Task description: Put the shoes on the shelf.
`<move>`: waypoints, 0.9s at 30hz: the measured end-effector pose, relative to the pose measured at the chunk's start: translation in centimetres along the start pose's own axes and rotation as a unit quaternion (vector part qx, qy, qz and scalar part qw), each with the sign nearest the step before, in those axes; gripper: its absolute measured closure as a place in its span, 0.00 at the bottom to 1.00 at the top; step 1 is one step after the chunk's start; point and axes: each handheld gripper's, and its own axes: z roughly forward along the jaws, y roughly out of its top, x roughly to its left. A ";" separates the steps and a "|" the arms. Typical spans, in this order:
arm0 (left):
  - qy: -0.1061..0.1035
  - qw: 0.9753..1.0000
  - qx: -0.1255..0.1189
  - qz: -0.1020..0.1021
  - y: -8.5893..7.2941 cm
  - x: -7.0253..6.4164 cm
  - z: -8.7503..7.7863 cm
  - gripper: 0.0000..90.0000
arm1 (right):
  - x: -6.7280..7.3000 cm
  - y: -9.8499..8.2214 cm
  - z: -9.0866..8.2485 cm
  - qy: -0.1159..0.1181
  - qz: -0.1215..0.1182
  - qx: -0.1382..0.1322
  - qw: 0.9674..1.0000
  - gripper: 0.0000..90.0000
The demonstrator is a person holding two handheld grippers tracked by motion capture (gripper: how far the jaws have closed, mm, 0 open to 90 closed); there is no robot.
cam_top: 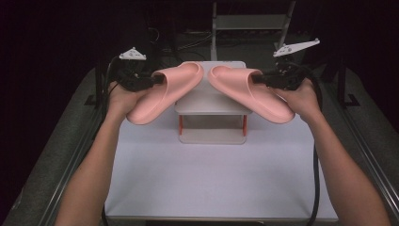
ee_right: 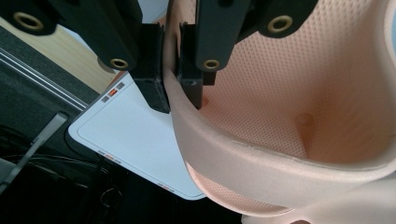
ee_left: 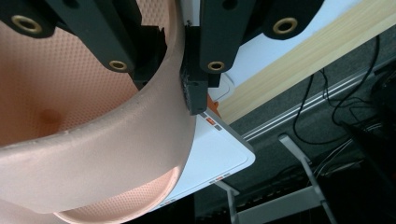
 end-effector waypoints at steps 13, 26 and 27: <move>0.009 1.000 0.008 -0.005 1.3 0.9 0.8 0.90 | -1.1 2.1 1.2 -0.010 0.006 0.002 1.000 0.92; 0.012 1.000 0.020 -0.012 1.7 1.5 2.0 0.90 | -2.3 1.9 3.2 -0.033 0.028 0.013 0.999 0.92; 0.012 1.000 0.022 -0.015 1.8 1.6 2.3 0.90 | -2.4 1.9 3.3 -0.036 0.030 0.012 0.999 0.92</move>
